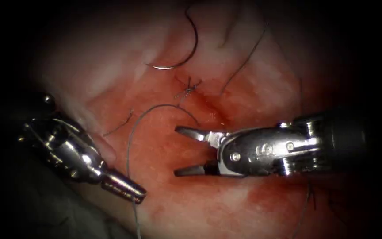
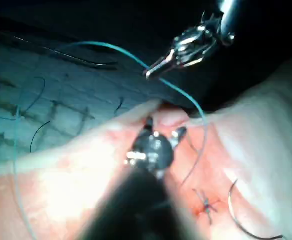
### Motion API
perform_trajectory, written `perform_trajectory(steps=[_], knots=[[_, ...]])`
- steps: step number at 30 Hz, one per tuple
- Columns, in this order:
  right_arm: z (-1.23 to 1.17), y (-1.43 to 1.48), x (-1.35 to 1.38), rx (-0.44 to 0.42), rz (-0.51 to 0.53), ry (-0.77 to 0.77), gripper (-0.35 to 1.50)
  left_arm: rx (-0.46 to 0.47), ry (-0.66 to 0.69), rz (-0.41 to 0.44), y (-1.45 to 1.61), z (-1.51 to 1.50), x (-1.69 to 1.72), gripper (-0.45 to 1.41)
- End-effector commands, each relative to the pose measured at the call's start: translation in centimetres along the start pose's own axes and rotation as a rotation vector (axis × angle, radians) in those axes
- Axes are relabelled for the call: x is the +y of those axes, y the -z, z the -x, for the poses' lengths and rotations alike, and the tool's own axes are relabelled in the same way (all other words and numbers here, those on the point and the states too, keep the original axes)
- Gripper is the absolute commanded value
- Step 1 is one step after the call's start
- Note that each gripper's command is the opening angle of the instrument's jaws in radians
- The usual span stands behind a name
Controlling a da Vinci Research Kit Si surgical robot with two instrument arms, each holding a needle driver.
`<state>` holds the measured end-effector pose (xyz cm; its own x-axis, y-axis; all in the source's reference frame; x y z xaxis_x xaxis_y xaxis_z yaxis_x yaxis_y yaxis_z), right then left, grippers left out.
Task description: Wound Closure
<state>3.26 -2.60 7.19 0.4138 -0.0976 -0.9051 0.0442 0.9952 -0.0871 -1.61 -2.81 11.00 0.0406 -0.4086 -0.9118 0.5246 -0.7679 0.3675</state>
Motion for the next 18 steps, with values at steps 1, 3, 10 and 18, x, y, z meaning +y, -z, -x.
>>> perform_trajectory(steps=[1, 3, 10, 18], knots=[[-0.12, -0.15, 0.0, 0.002, 0.018, 0.076, 1.16, 0.006, 0.005, -0.002, -0.05, 0.02, 0.01, -0.45], [-0.2, -0.21, 0.01, 0.002, 0.055, 0.205, 1.09, 0.015, 0.003, -0.008, -0.01, 0.0, -0.03, -0.45], [-0.25, -0.3, 0.04, -0.043, 0.134, 0.381, 1.09, 0.011, 0.007, -0.012, -0.03, -0.03, -0.07, -0.45], [-0.26, -0.57, 0.06, -0.017, 0.143, 0.406, 1.14, 0.004, 0.008, -0.015, -0.08, -0.05, -0.08, -0.45]])
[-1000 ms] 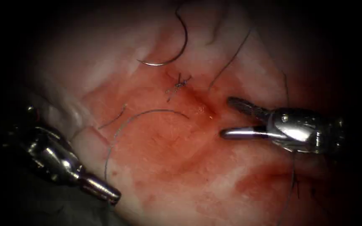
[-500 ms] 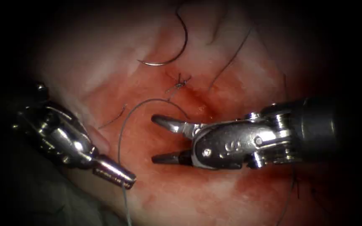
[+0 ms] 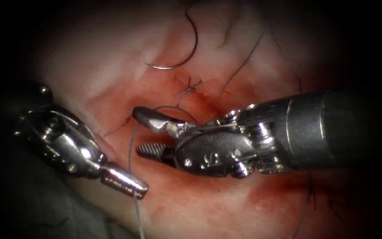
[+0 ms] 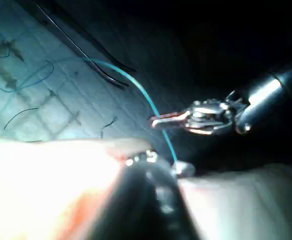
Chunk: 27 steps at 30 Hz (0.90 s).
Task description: Wound Closure
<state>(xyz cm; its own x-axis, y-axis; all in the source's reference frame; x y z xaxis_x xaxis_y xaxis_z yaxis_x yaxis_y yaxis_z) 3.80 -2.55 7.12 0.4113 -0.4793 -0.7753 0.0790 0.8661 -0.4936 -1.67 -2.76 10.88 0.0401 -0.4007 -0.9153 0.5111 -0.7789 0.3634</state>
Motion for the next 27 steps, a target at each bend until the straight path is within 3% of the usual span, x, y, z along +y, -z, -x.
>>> perform_trajectory(steps=[1, 4, 5, 6, 7, 8, 9, 12, 13, 15, 16, 18, 20, 27], knots=[[0.0, -0.14, -0.05, 0.014, -0.004, 0.001, 1.14, 0.0, 0.001, 0.001, -0.08, 0.03, 0.04, -0.45], [0.01, -0.24, -0.08, 0.023, -0.006, 0.004, 1.14, 0.005, 0.0, 0.003, -0.08, 0.02, 0.05, -0.45], [0.01, -0.26, -0.09, 0.029, -0.007, 0.005, 1.09, 0.005, 0.0, 0.004, -0.08, 0.01, 0.05, -0.45], [0.0, -0.27, -0.09, 0.033, -0.009, 0.006, 0.93, 0.005, 0.0, 0.004, -0.08, 0.01, 0.05, -0.45], [0.0, -0.27, -0.09, 0.031, -0.018, 0.007, 0.67, 0.005, 0.0, 0.004, -0.08, 0.01, 0.05, -0.45], [0.01, -0.22, -0.08, 0.035, -0.026, 0.007, 0.02, 0.006, 0.0, 0.004, -0.07, 0.01, 0.05, -0.45], [0.02, -0.2, -0.08, 0.039, -0.04, 0.007, -0.35, 0.006, 0.0, 0.004, -0.07, 0.02, 0.05, -0.45], [0.11, -0.1, -0.1, 0.024, -0.124, 0.013, -0.35, 0.006, 0.001, 0.003, -0.08, 0.03, 0.03, -0.45], [0.16, -0.07, -0.12, 0.013, -0.13, 0.004, -0.35, 0.005, 0.002, 0.002, -0.08, 0.03, 0.01, -0.35], [0.23, -0.03, -0.13, 0.002, -0.139, -0.051, -0.35, 0.003, 0.022, -0.005, -0.09, 0.05, -0.03, 0.64], [0.34, 0.03, -0.13, -0.017, -0.138, -0.116, -0.35, -0.045, 0.051, -0.033, -0.1, 0.1, -0.09, 0.88], [0.52, 0.1, -0.08, -0.065, -0.123, -0.224, -0.35, -0.128, 0.073, -0.075, -0.1, 0.21, -0.2, 1.04], [0.64, 0.13, -0.05, -0.098, -0.115, -0.272, -0.35, -0.145, 0.084, -0.086, -0.09, 0.27, -0.21, 1.11], [1.11, 0.19, -0.01, -0.185, -0.091, -0.448, -0.35, -0.187, 0.118, -0.146, -0.11, 0.39, -0.2, 1.13]])
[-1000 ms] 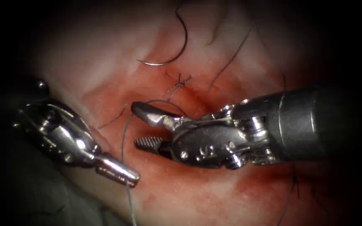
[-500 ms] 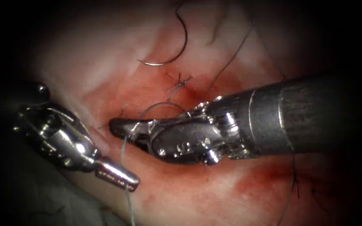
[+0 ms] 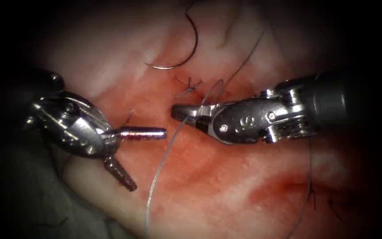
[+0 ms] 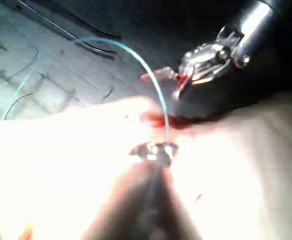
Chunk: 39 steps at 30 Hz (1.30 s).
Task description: Wound Closure
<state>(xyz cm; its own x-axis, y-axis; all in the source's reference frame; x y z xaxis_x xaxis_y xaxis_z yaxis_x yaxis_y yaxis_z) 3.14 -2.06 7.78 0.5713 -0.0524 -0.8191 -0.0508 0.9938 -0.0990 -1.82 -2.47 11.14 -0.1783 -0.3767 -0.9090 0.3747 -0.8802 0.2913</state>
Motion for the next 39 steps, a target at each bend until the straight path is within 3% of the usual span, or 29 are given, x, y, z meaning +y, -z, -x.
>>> perform_trajectory(steps=[1, 4, 8, 14, 17, 21, 33, 34, 39], knots=[[0.14, -0.11, 0.02, -0.012, 0.008, -0.033, -0.35, -0.006, 0.006, -0.005, -0.09, 0.03, 0.02, 1.13], [0.25, -0.15, 0.1, -0.025, 0.013, -0.07, -0.35, -0.025, 0.014, -0.014, -0.15, 0.03, 0.02, 1.11], [0.43, -0.18, 0.31, -0.033, 0.021, -0.102, -0.35, -0.057, -0.075, -0.021, -0.26, 0.08, 0.07, 0.88], [0.6, -0.27, 0.41, -0.053, 0.019, -0.146, -0.35, -0.07, -0.165, -0.067, -0.29, 0.05, 0.05, 0.98], [0.73, -0.35, 0.38, -0.074, 0.006, -0.163, -0.35, -0.087, -0.185, -0.14, -0.23, 0.0, -0.03, 0.94], [0.87, -0.41, 0.35, -0.079, -0.004, -0.186, -0.35, -0.123, -0.216, -0.155, -0.22, -0.08, -0.04, 0.89], [0.92, -0.43, 0.43, -0.085, -0.001, -0.213, -0.35, -0.111, -0.227, -0.14, -0.36, -0.05, 0.09, 0.59], [0.91, -0.43, 0.43, -0.085, -0.001, -0.213, -0.35, -0.109, -0.228, -0.139, -0.37, -0.04, 0.1, 0.44], [0.92, -0.43, 0.44, -0.085, -0.001, -0.214, -0.35, -0.106, -0.229, -0.138, -0.37, -0.05, 0.11, 0.02]])
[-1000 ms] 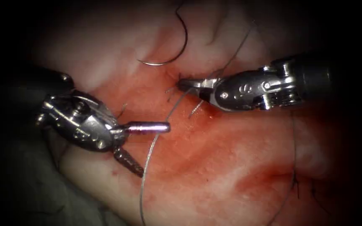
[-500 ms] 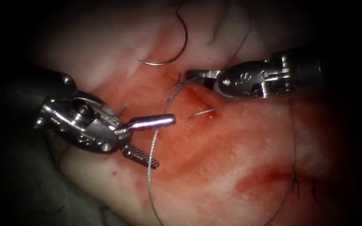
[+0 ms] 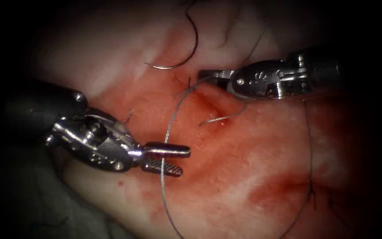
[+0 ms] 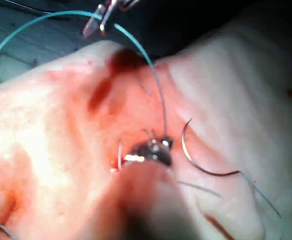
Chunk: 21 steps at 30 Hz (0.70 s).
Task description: Wound Closure
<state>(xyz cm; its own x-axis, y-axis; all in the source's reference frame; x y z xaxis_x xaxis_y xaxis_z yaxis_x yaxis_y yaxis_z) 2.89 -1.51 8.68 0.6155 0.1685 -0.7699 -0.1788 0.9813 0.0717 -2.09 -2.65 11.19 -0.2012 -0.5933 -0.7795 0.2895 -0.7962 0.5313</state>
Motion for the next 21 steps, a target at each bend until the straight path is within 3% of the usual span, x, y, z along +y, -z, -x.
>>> perform_trajectory(steps=[1, 6, 13, 14, 16, 17, 21], knots=[[0.01, -0.08, -0.03, 0.001, -0.001, 0.0, -0.35, 0.002, 0.002, 0.001, -0.06, 0.0, 0.05, -0.02], [0.01, -0.08, -0.02, 0.0, 0.0, 0.0, -0.35, 0.006, 0.001, 0.008, -0.06, -0.02, 0.05, 0.02], [0.02, -0.08, 0.01, -0.001, 0.001, -0.001, -0.35, 0.017, 0.0, 0.025, -0.05, -0.03, 0.06, 0.2], [0.03, -0.08, 0.01, -0.001, 0.001, -0.001, -0.35, 0.017, 0.0, 0.028, -0.05, -0.04, 0.06, 0.14], [0.03, -0.07, 0.01, 0.0, 0.0, -0.001, -0.35, 0.017, 0.0, 0.028, -0.05, -0.05, 0.06, -0.35], [0.02, -0.06, -0.01, 0.001, -0.001, 0.0, -0.35, 0.018, -0.007, 0.029, -0.04, -0.05, 0.08, -0.45], [0.01, 0.0, -0.08, 0.005, -0.008, -0.003, -0.35, 0.001, -0.028, 0.028, 0.04, -0.01, 0.1, -0.45]])
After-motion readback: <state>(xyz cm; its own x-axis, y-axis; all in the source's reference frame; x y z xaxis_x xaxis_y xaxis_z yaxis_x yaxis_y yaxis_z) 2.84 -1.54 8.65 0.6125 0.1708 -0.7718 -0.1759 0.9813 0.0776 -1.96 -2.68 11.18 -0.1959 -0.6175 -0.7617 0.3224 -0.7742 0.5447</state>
